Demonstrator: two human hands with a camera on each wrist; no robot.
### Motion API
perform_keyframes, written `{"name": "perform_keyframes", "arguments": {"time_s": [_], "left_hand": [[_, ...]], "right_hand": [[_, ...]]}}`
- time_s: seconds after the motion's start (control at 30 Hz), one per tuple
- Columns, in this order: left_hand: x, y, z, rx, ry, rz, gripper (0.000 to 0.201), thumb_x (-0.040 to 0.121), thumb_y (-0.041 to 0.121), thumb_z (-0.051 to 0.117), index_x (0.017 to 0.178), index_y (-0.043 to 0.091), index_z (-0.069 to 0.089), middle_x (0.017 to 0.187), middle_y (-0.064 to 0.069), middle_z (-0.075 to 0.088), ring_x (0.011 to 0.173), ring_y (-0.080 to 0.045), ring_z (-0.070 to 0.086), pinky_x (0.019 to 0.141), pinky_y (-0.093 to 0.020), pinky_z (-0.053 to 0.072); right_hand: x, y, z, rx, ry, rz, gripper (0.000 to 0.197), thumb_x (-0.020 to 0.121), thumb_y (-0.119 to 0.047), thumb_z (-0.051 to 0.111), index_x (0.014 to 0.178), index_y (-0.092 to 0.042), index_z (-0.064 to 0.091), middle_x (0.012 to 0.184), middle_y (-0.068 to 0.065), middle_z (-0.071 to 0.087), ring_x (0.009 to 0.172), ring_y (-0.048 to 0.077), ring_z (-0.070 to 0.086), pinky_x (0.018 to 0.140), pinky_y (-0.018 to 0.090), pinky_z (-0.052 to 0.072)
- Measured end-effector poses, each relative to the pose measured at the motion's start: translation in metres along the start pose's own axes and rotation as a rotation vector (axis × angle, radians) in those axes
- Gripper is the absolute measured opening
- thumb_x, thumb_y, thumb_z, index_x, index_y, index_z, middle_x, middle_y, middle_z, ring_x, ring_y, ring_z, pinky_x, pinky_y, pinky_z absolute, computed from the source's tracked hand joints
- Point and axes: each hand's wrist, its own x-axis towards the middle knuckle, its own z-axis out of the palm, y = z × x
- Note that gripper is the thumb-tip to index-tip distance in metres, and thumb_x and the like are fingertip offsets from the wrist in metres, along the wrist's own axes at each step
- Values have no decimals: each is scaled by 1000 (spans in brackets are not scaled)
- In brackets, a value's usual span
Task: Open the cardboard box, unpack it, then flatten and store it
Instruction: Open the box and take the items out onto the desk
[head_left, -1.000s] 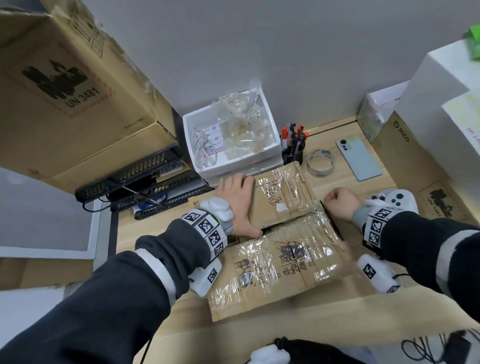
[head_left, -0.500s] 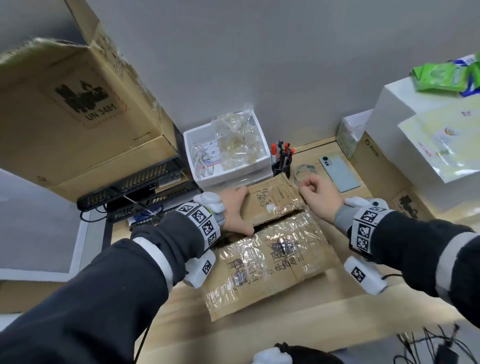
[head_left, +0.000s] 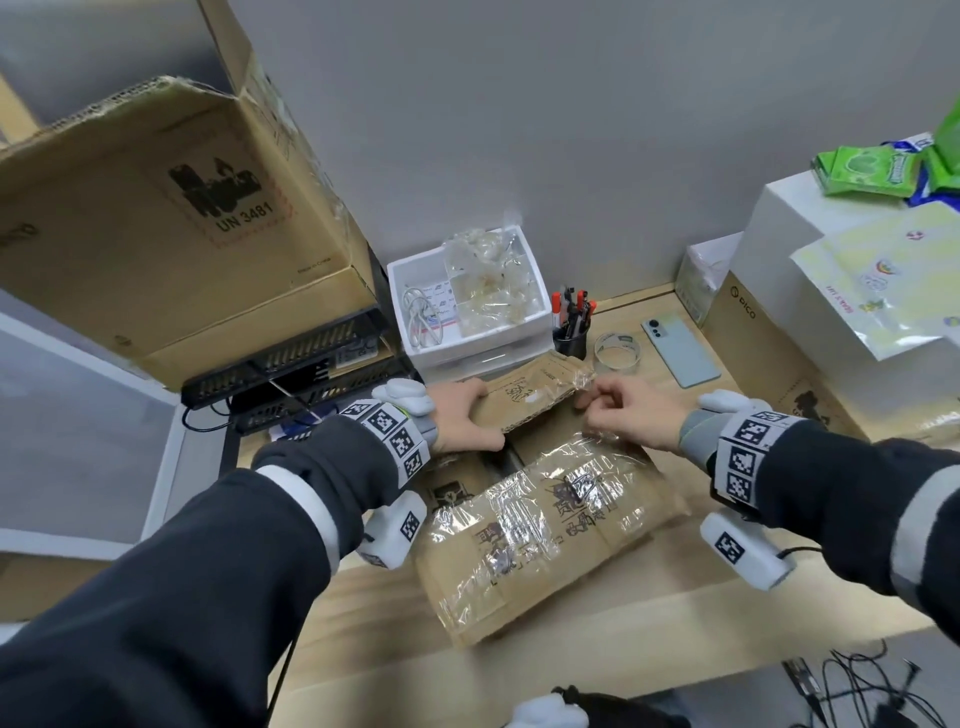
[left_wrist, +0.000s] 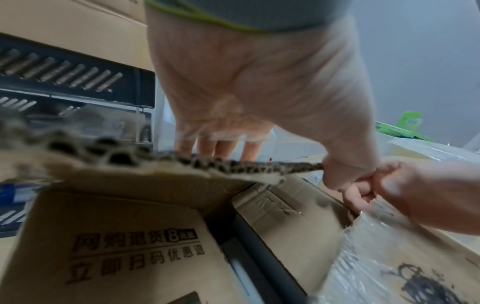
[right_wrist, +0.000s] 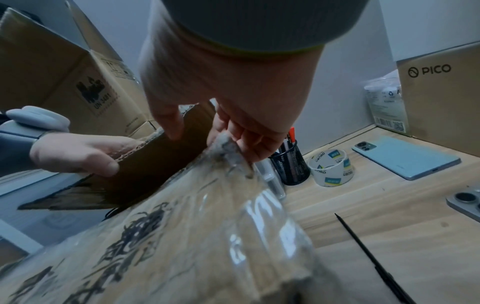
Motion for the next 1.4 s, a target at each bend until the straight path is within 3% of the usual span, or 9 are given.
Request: {"name": "perform_keyframes", "arguments": {"time_s": [0.17,0.3,0.43,0.7,0.9,1.0,1.13,1.27,1.4], "left_hand": [[-8,-8,-8,-12,59,-43,52,83,63,62,108,17,63,96,-3,66,81,-22,60,71,-33,48],[-17,-13,-18,-42,127,-105,63,94,65,44,75,7,61,70,-5,57,63,-21,52,58,-30,38],[-23,-18,-23,46,155,-168,51,99,47,43,64,11,49,71,-8,55,59,-20,47,54,-30,32],[-45,-43,-32,80,41,-264,40,101,30,48,67,10,49,65,-2,49,57,-18,47,50,-28,33],[-61,-68,-39,138,-87,-356,29,96,32,55,79,9,58,77,-4,55,77,-23,54,59,-28,38],[-71,-80,-42,130,-133,-409,35,98,38,55,103,6,67,94,-7,63,83,-24,57,69,-29,42],[-82,-94,-41,86,-162,-448,45,101,40,51,117,1,66,108,-10,66,91,-25,59,61,-27,46],[-81,-106,-36,22,-42,-469,39,94,41,57,109,7,67,99,-7,69,91,-26,67,81,-34,53],[-78,-105,-35,60,177,-459,36,86,36,66,106,12,48,91,-7,65,81,-26,65,75,-40,56]], "right_hand": [[0,-6,11,-360,-115,-5,44,73,-12,73,111,-27,57,104,-3,62,68,9,61,63,25,55],[0,-14,17,-403,-133,18,43,71,-11,73,107,-30,59,107,-5,59,82,24,69,78,42,60],[3,-20,17,-438,-88,-27,43,74,-9,71,110,-28,59,103,-7,56,74,11,61,72,28,57],[10,-51,20,-469,-58,-106,39,66,-14,71,100,-31,62,97,2,62,81,21,65,74,36,59],[17,-74,15,-555,-81,-152,27,69,-16,69,92,-30,67,88,-5,68,73,9,63,64,23,55],[22,-86,13,-579,-92,-192,20,72,-13,67,89,-23,71,88,-5,71,76,8,65,71,26,58],[28,-93,11,-579,-84,-236,14,71,-13,61,74,-24,69,77,-9,70,77,11,67,73,34,61],[31,-99,13,-584,-92,-261,12,70,-11,60,71,-20,68,71,-8,70,73,11,67,69,33,61],[35,-98,17,-620,-96,-281,7,72,-15,61,69,-19,67,71,-4,70,73,15,67,68,33,59]]}}
